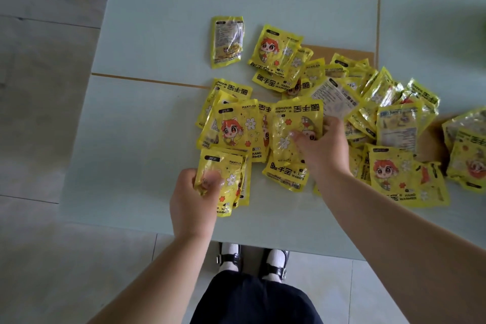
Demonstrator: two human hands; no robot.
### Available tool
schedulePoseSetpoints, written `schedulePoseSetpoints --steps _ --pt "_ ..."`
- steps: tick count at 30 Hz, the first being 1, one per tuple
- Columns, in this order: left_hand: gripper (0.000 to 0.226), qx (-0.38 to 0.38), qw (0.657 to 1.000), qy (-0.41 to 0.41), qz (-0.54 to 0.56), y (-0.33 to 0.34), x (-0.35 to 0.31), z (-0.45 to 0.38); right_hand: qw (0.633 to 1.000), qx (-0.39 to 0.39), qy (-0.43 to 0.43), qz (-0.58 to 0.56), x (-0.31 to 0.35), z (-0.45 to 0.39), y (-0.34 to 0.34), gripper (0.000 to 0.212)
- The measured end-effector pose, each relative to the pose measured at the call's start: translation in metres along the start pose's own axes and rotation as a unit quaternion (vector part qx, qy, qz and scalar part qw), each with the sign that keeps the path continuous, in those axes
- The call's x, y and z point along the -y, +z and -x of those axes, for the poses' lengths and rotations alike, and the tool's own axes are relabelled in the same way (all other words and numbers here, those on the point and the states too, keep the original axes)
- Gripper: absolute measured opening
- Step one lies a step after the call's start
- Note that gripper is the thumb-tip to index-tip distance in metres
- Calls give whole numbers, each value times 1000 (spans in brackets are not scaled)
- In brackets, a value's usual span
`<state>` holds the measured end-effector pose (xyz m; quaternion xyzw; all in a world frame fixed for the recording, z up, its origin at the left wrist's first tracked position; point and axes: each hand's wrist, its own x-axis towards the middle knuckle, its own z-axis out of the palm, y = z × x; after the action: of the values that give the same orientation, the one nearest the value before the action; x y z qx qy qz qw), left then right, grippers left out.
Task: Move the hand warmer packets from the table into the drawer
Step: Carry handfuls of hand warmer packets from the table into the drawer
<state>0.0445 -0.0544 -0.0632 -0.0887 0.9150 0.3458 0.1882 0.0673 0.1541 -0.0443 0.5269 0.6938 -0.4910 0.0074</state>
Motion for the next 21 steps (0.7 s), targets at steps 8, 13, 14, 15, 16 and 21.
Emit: schedulePoseSetpoints --steps 8,13,14,15,16,21 --pt "15 45 995 -19 82 0 -1 1 977 -9 155 -147 -23 22 -20 23" --pt "13 45 992 -56 104 8 -2 -3 970 -16 194 -144 -43 34 -1 36" --pt "13 46 992 -57 102 10 -2 -4 971 -13 194 -142 -44 33 2 39" --pt "13 47 992 -56 101 10 -3 -5 973 -10 189 -136 -43 32 5 41" --pt "13 48 992 -55 101 10 -3 -6 975 -8 181 -126 -41 31 6 39" --pt "12 71 988 -63 119 8 -6 -4 981 -10 160 -107 -37 23 9 27"
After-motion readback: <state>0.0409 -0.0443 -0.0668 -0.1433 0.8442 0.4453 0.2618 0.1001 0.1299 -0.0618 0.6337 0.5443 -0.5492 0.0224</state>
